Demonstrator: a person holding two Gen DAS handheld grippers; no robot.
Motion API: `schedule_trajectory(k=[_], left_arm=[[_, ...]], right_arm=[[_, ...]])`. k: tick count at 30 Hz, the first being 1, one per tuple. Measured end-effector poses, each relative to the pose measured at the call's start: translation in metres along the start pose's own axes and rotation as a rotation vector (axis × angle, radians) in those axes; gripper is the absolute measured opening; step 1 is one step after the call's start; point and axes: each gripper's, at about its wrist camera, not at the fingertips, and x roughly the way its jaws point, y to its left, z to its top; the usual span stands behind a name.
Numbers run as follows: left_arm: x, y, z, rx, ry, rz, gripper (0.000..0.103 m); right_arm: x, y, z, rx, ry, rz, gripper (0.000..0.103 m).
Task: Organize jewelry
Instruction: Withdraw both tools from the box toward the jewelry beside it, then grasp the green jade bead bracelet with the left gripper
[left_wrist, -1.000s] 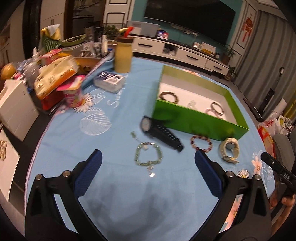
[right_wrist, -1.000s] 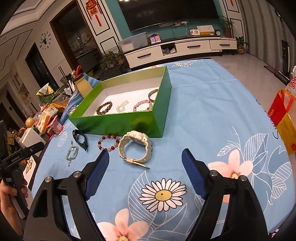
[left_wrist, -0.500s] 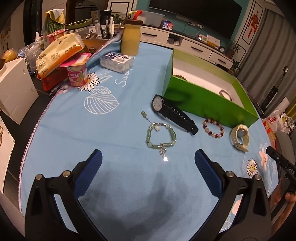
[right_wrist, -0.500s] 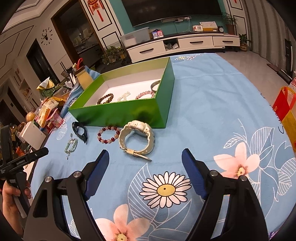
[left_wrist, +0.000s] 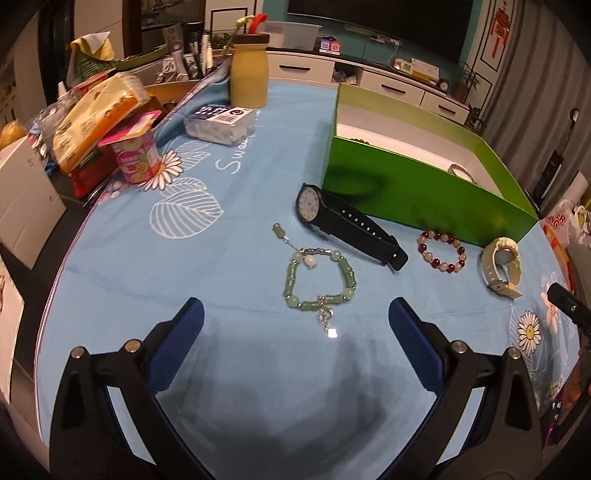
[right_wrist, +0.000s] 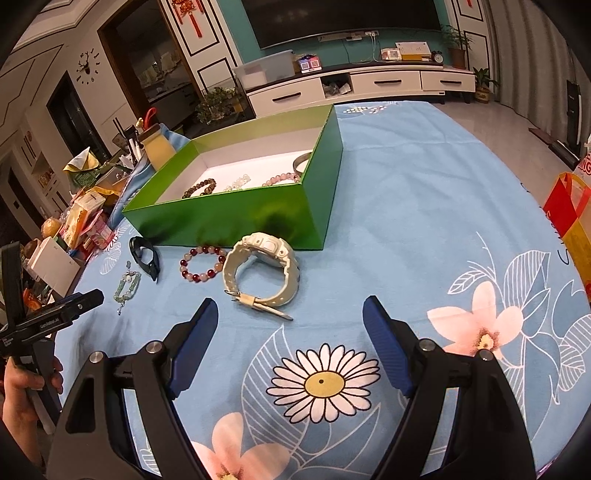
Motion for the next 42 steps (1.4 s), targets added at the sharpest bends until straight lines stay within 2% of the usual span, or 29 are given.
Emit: schedule_trajectory(k=[2,5,10,15,19,24,26,28,33,38,42], left_arm=[[0.005,-0.003,0.002,0.015,0.005,0.007,0.1],[0.011,-0.006,0.006,0.034,0.0,0.023,0.094],[0.02,-0.006,0.007,0.054,0.005,0.027,0.074],[0.031,0.0,0.005,0.034,0.036,0.023,0.059],[0.034,0.0,0.006,0.037,0.019,-0.002,0.052],[0.038,-0.011,0.007,0.117,0.012,0.03,0.047],[0.039,-0.01,0.009,0.124,0.008,0.025,0.038],[0.039,-0.01,0.01,0.126,0.004,0.022,0.024],[0.039,-0.011,0.01,0.134,-0.008,0.007,0.007],[0.033,-0.013,0.005,0.11,-0.012,-0.036,0.005],[0.015,-0.014,0.007,0.094,-0.049,-0.076,0.005]], right_arm=[[0.001,0.0,0.0,0.004,0.002,0.004,0.081],[0.003,0.001,0.0,0.002,0.002,0.006,0.081],[0.005,0.0,0.001,0.001,0.007,-0.001,0.081],[0.006,0.0,0.001,-0.001,-0.001,0.0,0.081],[0.007,0.0,0.001,0.001,-0.002,-0.002,0.081],[0.009,-0.001,0.001,0.014,0.004,0.0,0.081],[0.009,-0.002,0.0,0.012,0.003,-0.001,0.081],[0.009,-0.002,0.001,0.012,0.0,-0.004,0.081],[0.008,0.0,0.001,0.008,-0.004,-0.012,0.081],[0.005,-0.003,0.002,0.011,-0.022,-0.024,0.079],[0.004,-0.008,0.005,0.03,-0.028,-0.026,0.078]])
